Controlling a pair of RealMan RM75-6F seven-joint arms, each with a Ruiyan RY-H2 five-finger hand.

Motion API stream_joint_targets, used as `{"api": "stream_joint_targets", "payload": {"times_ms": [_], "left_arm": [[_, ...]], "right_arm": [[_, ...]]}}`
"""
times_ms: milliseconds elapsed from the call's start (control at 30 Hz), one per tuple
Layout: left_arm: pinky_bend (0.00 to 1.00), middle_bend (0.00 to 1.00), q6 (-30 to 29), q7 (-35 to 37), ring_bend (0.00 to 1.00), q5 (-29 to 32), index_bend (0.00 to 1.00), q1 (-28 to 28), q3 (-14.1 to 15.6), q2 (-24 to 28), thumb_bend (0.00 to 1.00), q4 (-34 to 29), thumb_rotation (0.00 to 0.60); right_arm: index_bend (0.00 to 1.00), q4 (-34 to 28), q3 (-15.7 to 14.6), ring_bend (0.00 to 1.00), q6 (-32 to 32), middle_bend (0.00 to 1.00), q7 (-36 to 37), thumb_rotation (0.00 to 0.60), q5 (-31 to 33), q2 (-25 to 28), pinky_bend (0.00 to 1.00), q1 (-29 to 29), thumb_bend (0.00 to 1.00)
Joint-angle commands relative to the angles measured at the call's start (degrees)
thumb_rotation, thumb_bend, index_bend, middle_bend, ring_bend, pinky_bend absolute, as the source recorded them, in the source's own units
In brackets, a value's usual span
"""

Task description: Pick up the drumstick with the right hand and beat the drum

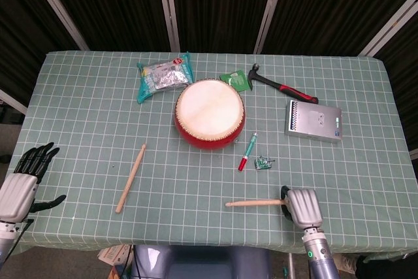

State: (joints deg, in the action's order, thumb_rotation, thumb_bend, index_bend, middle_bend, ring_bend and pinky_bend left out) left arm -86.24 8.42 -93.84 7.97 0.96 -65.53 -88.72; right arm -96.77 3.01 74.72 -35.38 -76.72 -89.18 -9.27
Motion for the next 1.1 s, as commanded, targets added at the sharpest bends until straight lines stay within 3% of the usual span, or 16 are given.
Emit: {"api": "stream_joint_targets", "payload": {"times_ms": [33, 333, 567, 1100], "left_arm": [[0.05, 0.0, -0.1, 0.0, 0.0, -0.1, 0.0, 0.0, 0.0, 0.0, 0.0, 0.0, 0.6], [0.05, 0.0, -0.4, 0.2, 0.0, -0.2, 0.0, -0.1, 0.0, -0.1, 0.0, 0.0, 0.6], [0.05, 0.0, -0.1, 0.3, 0.0, -0.4, 0.0, 0.0, 0.1, 0.1, 0.0, -0.3, 0.6], [0.05, 0.0, 1.1, 2.7, 0.0, -0.2, 0.0, 0.4, 0.6, 1.5, 0.0, -1.4, 0.6]], "right_arm": [[0.93, -5.6, 3.0, 1.0, 1.9, 0.97, 1.8, 0.6, 0.9, 4.5, 0.97, -0.4, 0.56], [0.95, -12.6, 9.2, 1.0, 3.7, 0.98, 6.5, 0.6, 5.1, 13.8, 0.97, -0.7, 0.56], [0.98, -14.1, 13.9, 1.0, 2.7, 0.99, 8.5, 0.6, 10.2, 18.9, 0.98, -2.7, 0.56], [1.0, -12.7, 20.0, 1.0, -2.2, 1.0, -0.2, 0.6, 21.2, 17.9, 0.98, -15.1, 0.56]]}}
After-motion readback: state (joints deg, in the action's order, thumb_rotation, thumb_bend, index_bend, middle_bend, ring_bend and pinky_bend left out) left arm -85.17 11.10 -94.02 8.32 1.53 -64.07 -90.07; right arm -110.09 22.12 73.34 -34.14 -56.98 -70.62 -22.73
